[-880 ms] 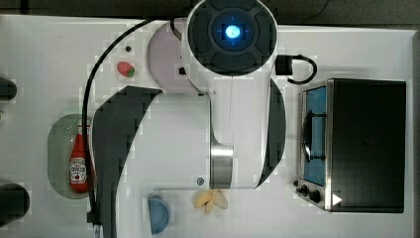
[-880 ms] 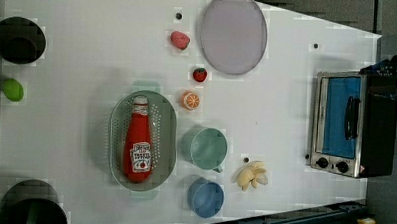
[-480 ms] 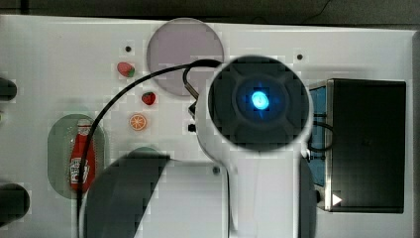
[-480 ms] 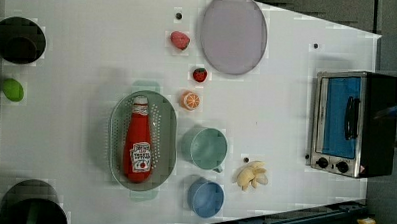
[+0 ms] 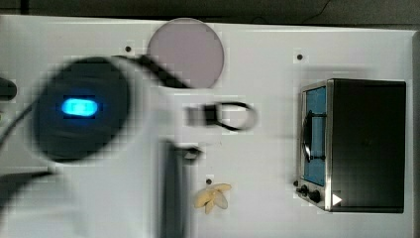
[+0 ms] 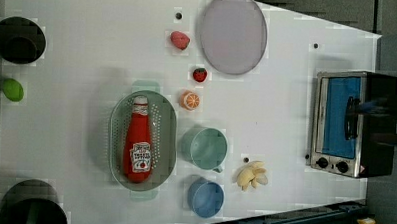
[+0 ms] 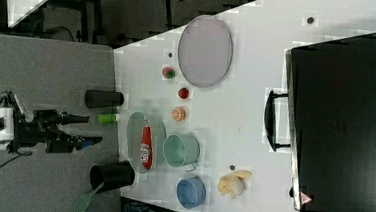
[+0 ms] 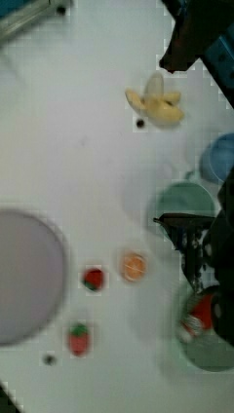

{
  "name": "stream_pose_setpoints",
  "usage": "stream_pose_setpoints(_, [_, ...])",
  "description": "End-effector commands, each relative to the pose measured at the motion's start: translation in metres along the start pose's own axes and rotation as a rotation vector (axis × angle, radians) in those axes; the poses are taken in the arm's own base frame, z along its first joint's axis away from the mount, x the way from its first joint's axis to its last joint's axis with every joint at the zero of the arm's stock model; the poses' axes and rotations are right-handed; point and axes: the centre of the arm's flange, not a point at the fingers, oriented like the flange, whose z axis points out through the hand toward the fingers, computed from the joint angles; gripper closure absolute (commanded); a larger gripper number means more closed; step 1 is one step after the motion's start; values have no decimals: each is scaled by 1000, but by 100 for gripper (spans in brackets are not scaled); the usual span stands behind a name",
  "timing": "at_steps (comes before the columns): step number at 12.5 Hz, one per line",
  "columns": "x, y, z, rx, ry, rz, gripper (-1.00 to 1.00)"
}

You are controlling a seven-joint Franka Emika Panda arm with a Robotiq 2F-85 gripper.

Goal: Pick ketchup from strainer and place it on the table

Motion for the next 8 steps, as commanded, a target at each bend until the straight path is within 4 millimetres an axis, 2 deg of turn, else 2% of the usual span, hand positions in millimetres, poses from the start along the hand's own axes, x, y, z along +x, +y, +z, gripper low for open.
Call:
stream_pose_setpoints(1, [-79, -78, 21, -11, 10, -164, -100])
stream_pose_setpoints(5, [-151, -143, 63, 3, -10, -354, -100])
stream_pose_setpoints(8, [-189, -173, 116, 47, -30, -446, -100])
